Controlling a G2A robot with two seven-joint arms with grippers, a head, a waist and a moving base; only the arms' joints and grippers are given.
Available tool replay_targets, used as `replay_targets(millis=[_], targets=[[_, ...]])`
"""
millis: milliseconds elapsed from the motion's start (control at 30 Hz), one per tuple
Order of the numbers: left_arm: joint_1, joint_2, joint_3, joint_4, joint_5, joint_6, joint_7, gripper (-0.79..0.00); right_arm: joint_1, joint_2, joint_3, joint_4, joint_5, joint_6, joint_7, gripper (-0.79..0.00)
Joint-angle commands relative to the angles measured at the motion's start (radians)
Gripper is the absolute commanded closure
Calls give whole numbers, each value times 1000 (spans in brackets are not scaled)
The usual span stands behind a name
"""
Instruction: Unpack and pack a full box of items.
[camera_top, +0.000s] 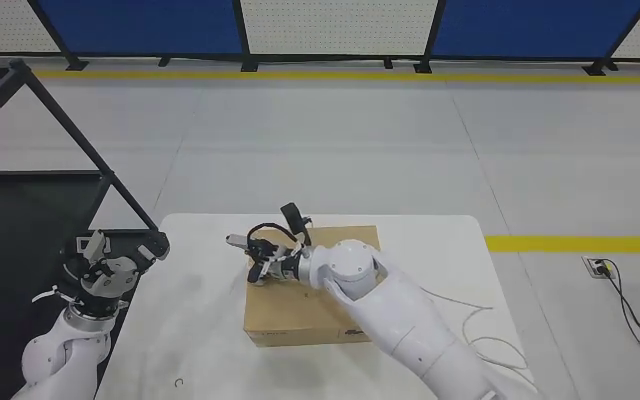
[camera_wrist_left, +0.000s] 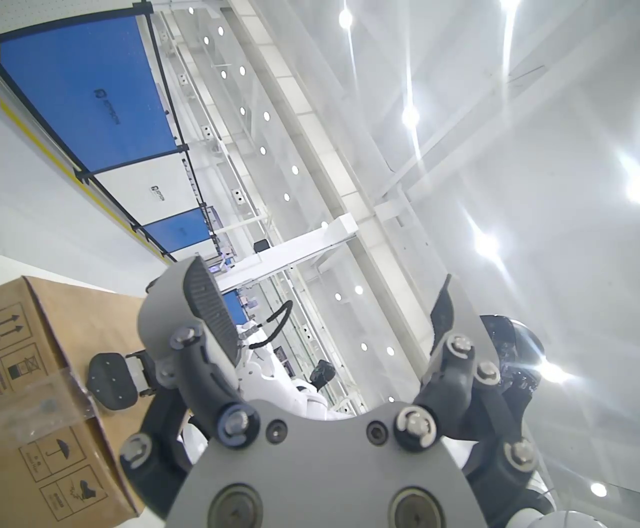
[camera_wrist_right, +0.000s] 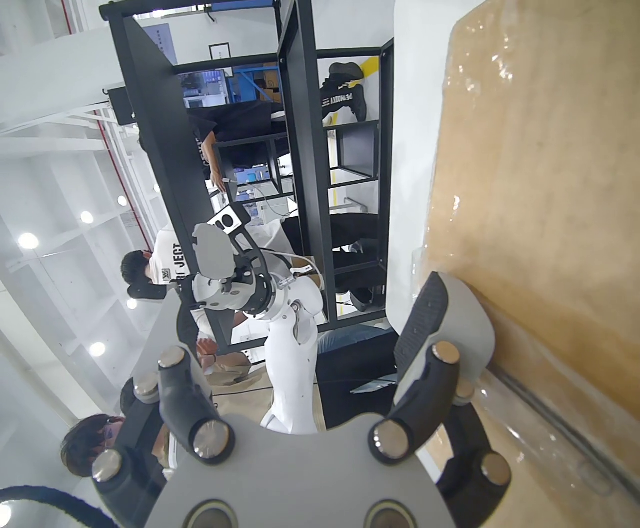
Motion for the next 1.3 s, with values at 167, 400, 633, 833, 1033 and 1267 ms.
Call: replay_targets(millis=[167,400,633,833,1033,1267], targets=[[0,0,0,0,0,0,0,-785,1,-11,17,62,-13,-22,15,-785],[0,0,0,0,0,0,0,-785,-35,8,64,52,-42,-38,8,-785],[0,0,0,0,0,0,0,-785,-96,44,125,-34,-98,-23,5,-785],[0,0,0,0,0,0,0,-785,-178,85,199,-158,-154,-12,-18,-785],[0,0,0,0,0,0,0,-785,-284,133,289,-323,-237,63,-35,-785],[0,0,0,0,0,0,0,-785,-403,175,380,-503,-310,151,-42,-785]])
